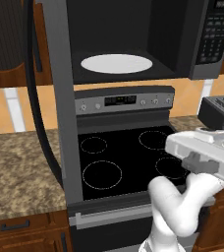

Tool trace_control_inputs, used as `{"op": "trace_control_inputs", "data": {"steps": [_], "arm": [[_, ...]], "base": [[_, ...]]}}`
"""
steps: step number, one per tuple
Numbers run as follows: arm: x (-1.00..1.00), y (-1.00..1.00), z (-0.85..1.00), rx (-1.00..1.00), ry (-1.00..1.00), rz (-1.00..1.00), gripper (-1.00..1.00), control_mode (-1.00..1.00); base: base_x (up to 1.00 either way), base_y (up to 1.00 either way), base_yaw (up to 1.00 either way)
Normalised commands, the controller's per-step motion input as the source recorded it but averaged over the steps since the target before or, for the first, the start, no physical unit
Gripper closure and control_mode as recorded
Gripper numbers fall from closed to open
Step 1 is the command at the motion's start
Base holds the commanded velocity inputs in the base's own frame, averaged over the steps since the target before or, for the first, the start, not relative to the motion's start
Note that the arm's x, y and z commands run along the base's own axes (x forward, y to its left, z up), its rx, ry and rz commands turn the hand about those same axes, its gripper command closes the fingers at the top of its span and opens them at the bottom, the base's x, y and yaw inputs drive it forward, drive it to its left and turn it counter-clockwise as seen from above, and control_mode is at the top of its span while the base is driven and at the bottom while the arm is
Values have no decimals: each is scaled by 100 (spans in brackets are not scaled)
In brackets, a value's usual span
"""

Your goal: Open the microwave, place the bowl with waffle inside the microwave, then close the microwave door and turn it on.

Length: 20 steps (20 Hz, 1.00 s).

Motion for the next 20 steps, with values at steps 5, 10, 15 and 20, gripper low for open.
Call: {"op": "trace_control_inputs", "data": {"steps": [5, 10, 15, 20], "arm": [[1, -100, -34, 28, 0, -47, 100, -100], [32, -39, 13, 17, -2, -39, 100, -100], [41, -54, 47, 27, 15, -19, 100, -100], [39, -78, 23, 50, 39, 0, 100, -100]], "base": [[0, 0, 0], [0, 0, 0], [0, 0, 0], [0, 0, 0]]}}
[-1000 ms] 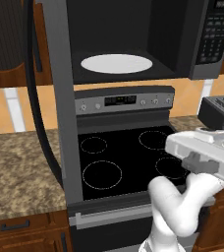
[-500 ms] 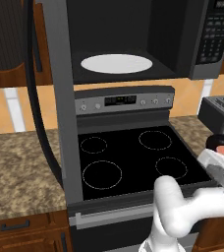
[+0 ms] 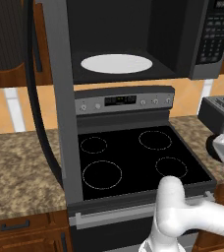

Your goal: Open the microwave, place the bowl with waffle inside the microwave, then close the microwave door and turn it on.

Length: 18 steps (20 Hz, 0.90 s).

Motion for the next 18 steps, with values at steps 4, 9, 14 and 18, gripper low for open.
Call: {"op": "trace_control_inputs", "data": {"steps": [4, 9, 14, 18], "arm": [[21, -57, 24, 50, 29, 0, 100, -100], [19, -64, 22, 48, 15, 0, 100, -100], [0, -78, 0, 57, -2, 0, 100, -100], [1, -25, 0, 34, -1, -1, 100, -100]], "base": [[0, 0, 0], [0, 0, 0], [0, 0, 0], [0, 0, 0]]}}
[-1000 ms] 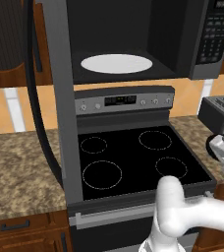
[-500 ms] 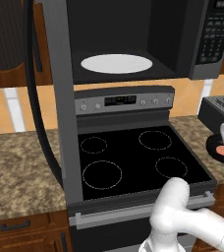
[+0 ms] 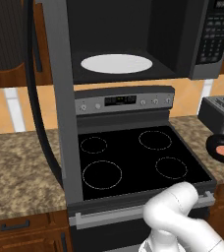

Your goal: Open the microwave, place the bowl with waffle inside the microwave, then close the microwave door and turn it on.

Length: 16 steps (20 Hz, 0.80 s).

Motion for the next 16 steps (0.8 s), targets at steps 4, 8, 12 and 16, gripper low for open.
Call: {"op": "trace_control_inputs", "data": {"steps": [4, 8, 12, 16], "arm": [[21, -11, 0, 10, -1, -11, 100, -100], [5, -48, 0, -2, 1, -31, 100, -100], [0, -69, 0, -17, 15, -52, 100, -100], [0, -26, -4, -45, 21, -65, 100, -100]], "base": [[0, 0, 0], [0, 0, 0], [0, 0, 0], [0, 0, 0]]}}
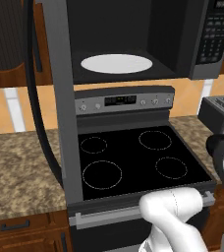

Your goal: Open the microwave, place the bowl with waffle inside the microwave, then close the microwave door and turn it on.

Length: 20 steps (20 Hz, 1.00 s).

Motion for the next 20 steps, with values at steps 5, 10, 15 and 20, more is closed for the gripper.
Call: {"op": "trace_control_inputs", "data": {"steps": [5, 10, 15, 20], "arm": [[1, -35, -12, -56, 52, -54, 100, -100], [-3, -61, -16, -20, 76, -31, 100, -100], [-33, -77, -53, 0, 93, -22, 100, -100], [-1, -36, -85, 0, 99, -23, 100, -100]], "base": [[0, 0, 0], [0, 0, 0], [0, 0, 0], [0, 0, 0]]}}
